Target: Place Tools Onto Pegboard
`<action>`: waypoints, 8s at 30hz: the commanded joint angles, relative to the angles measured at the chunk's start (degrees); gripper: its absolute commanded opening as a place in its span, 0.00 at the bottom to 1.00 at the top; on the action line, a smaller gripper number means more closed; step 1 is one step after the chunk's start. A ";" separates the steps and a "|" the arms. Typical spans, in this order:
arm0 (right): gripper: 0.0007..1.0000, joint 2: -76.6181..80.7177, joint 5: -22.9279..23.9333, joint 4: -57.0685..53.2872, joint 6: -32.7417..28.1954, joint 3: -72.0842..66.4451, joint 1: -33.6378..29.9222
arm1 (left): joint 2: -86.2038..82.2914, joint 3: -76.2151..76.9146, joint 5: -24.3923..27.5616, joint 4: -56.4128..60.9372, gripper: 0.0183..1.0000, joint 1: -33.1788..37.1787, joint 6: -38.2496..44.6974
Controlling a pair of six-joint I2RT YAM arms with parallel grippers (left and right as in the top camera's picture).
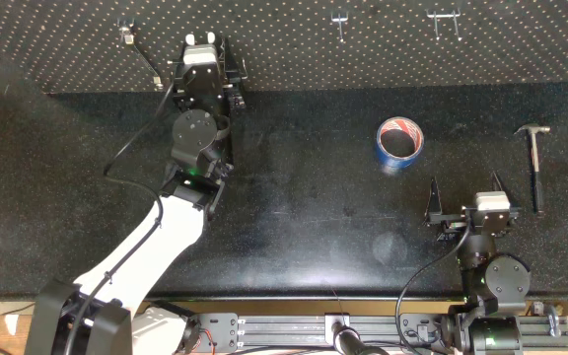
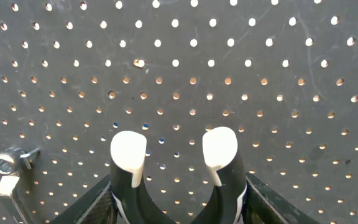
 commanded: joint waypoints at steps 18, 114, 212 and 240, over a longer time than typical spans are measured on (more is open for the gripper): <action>0.98 -0.42 -0.52 0.00 -0.72 -0.35 0.42 | 5.77 2.05 5.81 2.86 0.01 0.20 -1.68; 0.98 -0.42 -0.52 0.00 -0.72 -0.35 0.42 | -45.94 -32.04 22.58 -23.23 1.00 16.02 -1.68; 0.98 64.78 -11.50 -29.11 15.89 50.51 6.10 | -81.15 -41.09 26.60 -47.67 1.00 21.33 0.48; 0.97 97.13 -3.30 -33.24 15.85 65.05 15.08 | -81.15 -41.09 26.60 -47.67 1.00 21.33 0.48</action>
